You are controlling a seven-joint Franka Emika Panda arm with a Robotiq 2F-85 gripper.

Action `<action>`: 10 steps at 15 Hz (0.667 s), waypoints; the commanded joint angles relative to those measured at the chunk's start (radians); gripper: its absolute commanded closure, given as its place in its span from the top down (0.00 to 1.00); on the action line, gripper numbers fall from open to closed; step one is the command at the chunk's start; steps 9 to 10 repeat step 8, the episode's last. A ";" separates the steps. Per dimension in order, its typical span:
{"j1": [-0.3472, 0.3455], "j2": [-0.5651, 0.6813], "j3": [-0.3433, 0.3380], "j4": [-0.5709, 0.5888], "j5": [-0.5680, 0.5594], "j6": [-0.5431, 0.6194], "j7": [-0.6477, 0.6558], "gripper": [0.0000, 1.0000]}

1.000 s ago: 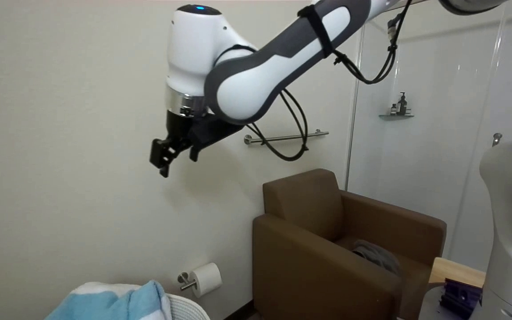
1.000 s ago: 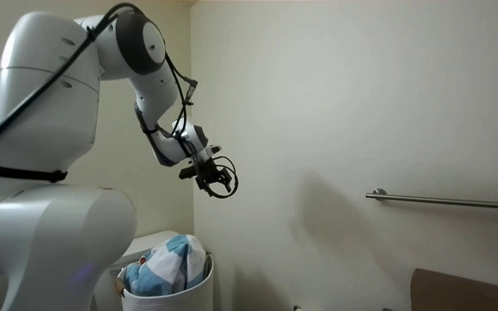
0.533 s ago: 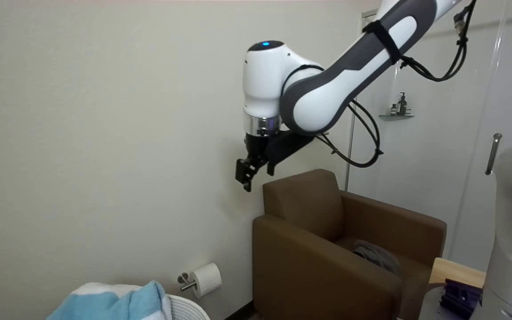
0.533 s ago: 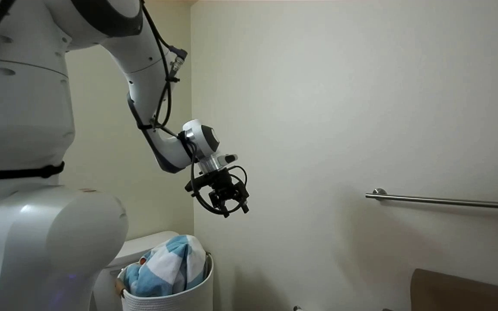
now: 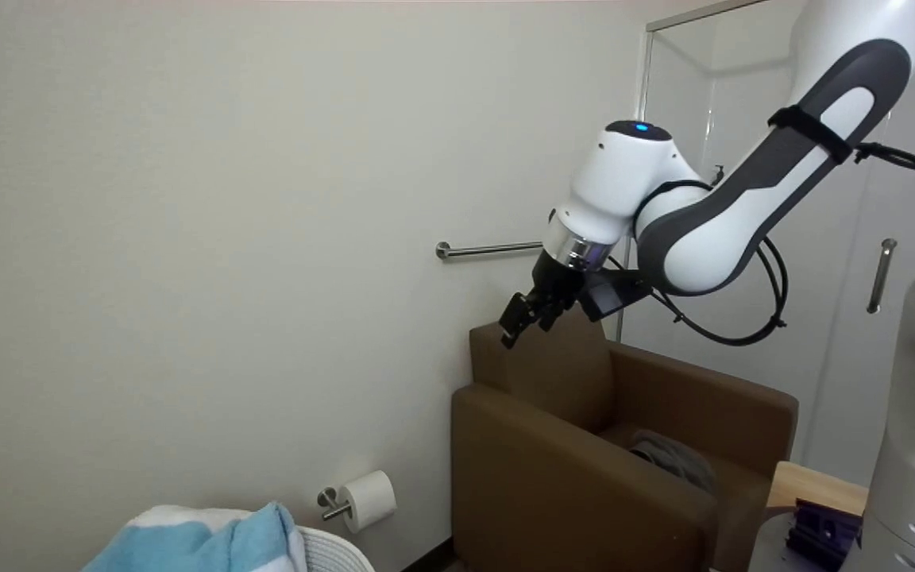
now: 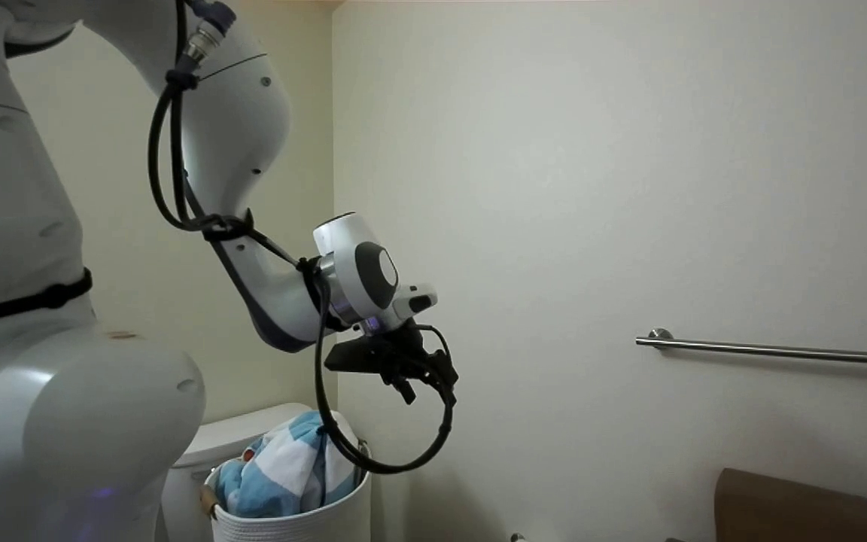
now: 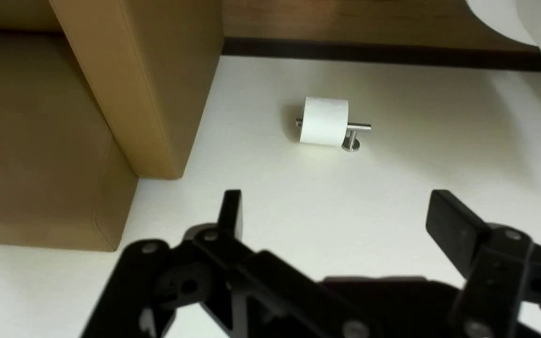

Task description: Put the towel on the chair in the laundry hamper

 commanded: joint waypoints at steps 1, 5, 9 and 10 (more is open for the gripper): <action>-0.021 0.086 -0.112 0.001 -0.086 0.234 -0.049 1.00; -0.013 0.095 -0.129 0.017 -0.082 0.232 -0.030 1.00; -0.013 0.105 -0.129 0.019 -0.082 0.239 -0.032 1.00; -0.013 0.105 -0.129 0.019 -0.082 0.239 -0.032 1.00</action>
